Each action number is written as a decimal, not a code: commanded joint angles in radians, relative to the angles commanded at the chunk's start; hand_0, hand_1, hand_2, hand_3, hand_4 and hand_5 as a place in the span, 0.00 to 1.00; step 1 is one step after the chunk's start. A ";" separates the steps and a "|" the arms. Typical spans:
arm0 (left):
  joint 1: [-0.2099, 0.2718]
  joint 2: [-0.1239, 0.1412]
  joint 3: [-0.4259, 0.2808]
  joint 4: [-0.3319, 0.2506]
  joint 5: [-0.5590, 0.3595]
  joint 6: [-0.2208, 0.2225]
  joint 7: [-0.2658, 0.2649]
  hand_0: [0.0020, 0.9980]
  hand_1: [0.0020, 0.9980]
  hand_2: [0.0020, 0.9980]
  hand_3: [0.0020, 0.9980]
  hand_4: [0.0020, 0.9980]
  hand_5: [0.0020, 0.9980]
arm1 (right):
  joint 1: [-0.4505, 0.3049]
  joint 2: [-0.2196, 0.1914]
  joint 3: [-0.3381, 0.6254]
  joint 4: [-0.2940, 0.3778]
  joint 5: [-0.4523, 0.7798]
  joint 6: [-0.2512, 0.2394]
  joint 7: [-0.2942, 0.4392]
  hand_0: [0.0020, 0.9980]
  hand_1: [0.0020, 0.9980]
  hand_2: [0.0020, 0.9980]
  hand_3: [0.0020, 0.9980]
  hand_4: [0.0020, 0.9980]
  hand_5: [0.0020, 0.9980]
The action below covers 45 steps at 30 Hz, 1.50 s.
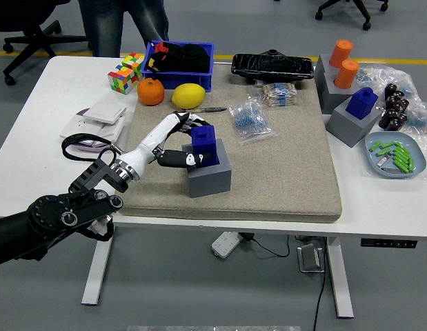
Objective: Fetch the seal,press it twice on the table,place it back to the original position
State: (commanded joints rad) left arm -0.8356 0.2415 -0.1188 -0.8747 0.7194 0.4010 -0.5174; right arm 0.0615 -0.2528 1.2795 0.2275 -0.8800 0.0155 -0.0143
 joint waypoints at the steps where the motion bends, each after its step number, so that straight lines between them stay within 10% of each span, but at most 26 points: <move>1: 0.001 0.000 0.001 0.000 -0.001 0.000 0.000 0.57 0.40 0.38 0.57 0.71 0.00 | 0.000 0.000 0.000 0.000 0.000 0.000 0.000 0.72 0.63 0.63 0.60 0.71 0.49; 18: 0.009 -0.011 0.010 0.005 -0.011 -0.022 0.021 0.57 0.40 0.38 0.57 0.72 0.00 | 0.001 0.000 -0.001 0.000 0.001 0.000 0.000 0.72 0.63 0.63 0.60 0.71 0.49; 19: 0.009 -0.011 0.010 0.006 -0.010 -0.025 0.025 0.76 0.66 0.57 0.61 0.83 0.00 | 0.001 0.000 -0.001 0.000 0.000 0.000 0.000 0.72 0.63 0.63 0.60 0.71 0.49; 30: 0.014 -0.016 0.010 0.010 -0.025 -0.029 0.013 0.85 0.82 0.75 0.74 0.89 0.00 | 0.000 0.000 -0.003 0.000 0.001 0.001 0.001 0.72 0.63 0.63 0.60 0.71 0.49; 31: 0.015 -0.016 0.010 0.010 -0.028 -0.031 0.009 0.93 0.96 0.89 0.84 1.00 0.26 | 0.000 0.000 -0.003 0.000 0.001 0.001 0.001 0.72 0.63 0.63 0.60 0.71 0.49; 45: 0.014 -0.014 -0.011 0.025 -0.077 -0.122 0.018 1.00 1.00 1.00 1.00 1.00 0.53 | 0.001 0.000 -0.002 0.001 0.001 0.001 0.001 0.72 0.63 0.63 0.60 0.71 0.49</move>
State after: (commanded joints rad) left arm -0.8217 0.2274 -0.1301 -0.8493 0.6422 0.2791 -0.4997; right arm 0.0624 -0.2531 1.2778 0.2281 -0.8789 0.0169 -0.0135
